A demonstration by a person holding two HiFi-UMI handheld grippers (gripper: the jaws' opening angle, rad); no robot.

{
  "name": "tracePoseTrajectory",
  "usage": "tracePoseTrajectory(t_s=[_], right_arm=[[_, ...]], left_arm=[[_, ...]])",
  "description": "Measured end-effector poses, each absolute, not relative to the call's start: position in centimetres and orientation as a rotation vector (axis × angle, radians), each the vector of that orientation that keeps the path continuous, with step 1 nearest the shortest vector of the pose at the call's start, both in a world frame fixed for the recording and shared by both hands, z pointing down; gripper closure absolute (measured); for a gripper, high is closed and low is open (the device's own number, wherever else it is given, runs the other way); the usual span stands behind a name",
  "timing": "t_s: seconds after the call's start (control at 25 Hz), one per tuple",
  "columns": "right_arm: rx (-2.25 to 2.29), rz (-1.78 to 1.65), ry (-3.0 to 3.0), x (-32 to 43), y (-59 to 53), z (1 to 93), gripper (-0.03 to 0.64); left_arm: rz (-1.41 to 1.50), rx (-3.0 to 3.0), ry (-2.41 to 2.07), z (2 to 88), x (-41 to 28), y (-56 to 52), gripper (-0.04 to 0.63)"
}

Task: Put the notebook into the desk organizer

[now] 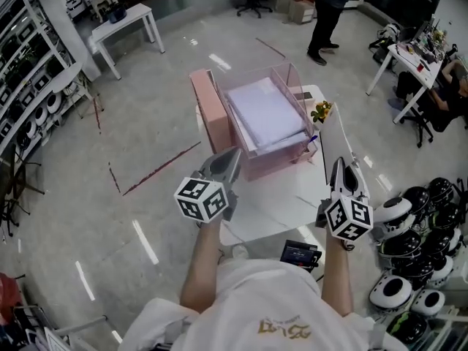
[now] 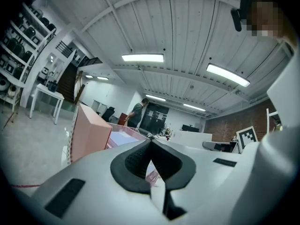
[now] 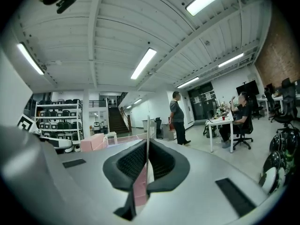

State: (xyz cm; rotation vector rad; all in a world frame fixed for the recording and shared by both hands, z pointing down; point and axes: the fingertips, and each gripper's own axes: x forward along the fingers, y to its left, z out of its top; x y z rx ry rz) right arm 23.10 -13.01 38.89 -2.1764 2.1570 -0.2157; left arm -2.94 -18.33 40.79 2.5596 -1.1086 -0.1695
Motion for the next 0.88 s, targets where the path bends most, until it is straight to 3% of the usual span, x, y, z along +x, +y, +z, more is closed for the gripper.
tracePoseTrajectory(t_s=[0.88], right_arm=[[-2.213, 0.098, 2.184, 18.3, -17.6, 34.6, 0.598]], left_arm=[[-0.148, 2.583, -1.083, 41.2, -5.8, -21.8, 0.580]])
